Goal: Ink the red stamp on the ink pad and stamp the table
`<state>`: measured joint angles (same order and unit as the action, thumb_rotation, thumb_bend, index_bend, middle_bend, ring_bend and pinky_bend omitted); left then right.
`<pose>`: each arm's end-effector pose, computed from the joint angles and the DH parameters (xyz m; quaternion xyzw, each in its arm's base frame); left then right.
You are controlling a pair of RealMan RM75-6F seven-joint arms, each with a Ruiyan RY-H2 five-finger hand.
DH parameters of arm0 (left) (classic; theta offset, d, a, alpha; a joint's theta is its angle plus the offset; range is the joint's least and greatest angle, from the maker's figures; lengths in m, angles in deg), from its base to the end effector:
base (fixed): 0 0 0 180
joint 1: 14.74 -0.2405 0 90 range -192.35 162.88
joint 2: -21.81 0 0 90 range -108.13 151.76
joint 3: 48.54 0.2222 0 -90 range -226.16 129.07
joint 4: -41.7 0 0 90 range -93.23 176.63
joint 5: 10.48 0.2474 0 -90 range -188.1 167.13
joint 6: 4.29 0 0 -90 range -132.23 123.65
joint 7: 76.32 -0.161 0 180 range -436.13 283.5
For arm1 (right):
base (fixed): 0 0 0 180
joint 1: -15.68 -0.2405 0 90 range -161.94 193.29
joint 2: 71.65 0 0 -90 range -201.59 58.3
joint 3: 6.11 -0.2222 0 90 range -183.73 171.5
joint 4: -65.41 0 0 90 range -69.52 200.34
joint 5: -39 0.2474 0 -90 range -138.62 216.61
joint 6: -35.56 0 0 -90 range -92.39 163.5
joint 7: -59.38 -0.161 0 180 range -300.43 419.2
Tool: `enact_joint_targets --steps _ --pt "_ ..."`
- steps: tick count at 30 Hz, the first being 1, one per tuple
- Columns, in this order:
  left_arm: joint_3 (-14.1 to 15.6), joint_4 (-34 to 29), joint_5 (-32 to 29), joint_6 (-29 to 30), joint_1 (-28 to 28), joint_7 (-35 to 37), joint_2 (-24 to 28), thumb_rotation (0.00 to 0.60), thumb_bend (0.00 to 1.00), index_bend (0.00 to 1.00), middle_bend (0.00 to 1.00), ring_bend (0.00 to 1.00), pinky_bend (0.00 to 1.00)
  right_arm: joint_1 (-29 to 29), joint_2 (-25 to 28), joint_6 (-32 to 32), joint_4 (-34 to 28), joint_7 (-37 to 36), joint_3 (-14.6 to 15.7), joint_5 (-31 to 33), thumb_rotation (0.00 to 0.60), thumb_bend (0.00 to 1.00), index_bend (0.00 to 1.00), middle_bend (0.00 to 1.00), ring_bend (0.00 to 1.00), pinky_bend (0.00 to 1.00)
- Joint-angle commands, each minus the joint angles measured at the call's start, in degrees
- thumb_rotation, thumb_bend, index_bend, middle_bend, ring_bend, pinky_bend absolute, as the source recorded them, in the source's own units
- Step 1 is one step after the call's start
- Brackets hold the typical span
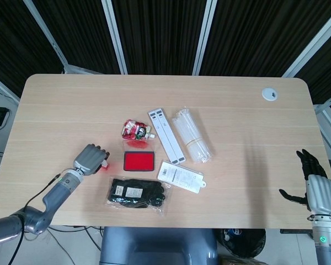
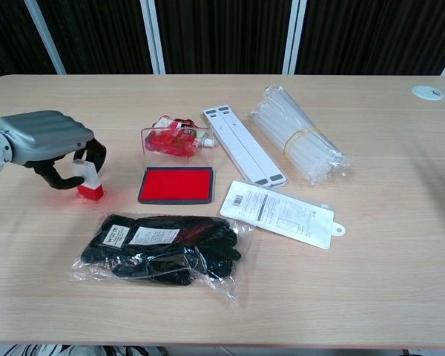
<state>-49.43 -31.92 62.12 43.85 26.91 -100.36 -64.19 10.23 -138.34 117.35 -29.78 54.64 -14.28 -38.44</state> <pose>-0.2035 0.3410 -0.0623 -0.8407 -0.2484 -0.2158 0.4301 -0.2915 -0.2214 0.1051 0.5080 -0.4610 0.4325 0.5851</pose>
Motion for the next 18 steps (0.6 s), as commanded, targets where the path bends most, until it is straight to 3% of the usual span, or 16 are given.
enact_joint_targets --steps 1,12,18 --pt "-0.09 -0.28 0.44 0.75 -0.30 0.39 0.14 0.600 0.52 0.62 0.61 0.46 0.53 0.00 0.01 -0.03 -0.02 0.00 0.02 0.00 0.600 0.10 0.00 0.00 0.00 0.16" --pt "-1.47 -3.16 0.87 6.12 -1.78 -1.41 -0.43 0.600 0.57 0.69 0.70 0.57 0.63 0.04 0.07 -0.04 -0.17 -0.11 0.02 0.01 0.600 0.11 0.00 0.00 0.00 0.16" --pt "-3.80 -4.54 -0.57 9.96 -2.01 -5.58 -3.26 0.600 0.58 0.73 0.75 0.62 0.68 0.02 0.09 -0.13 -0.19 -0.19 0.02 0.06 0.600 0.11 0.00 0.00 0.00 0.16"
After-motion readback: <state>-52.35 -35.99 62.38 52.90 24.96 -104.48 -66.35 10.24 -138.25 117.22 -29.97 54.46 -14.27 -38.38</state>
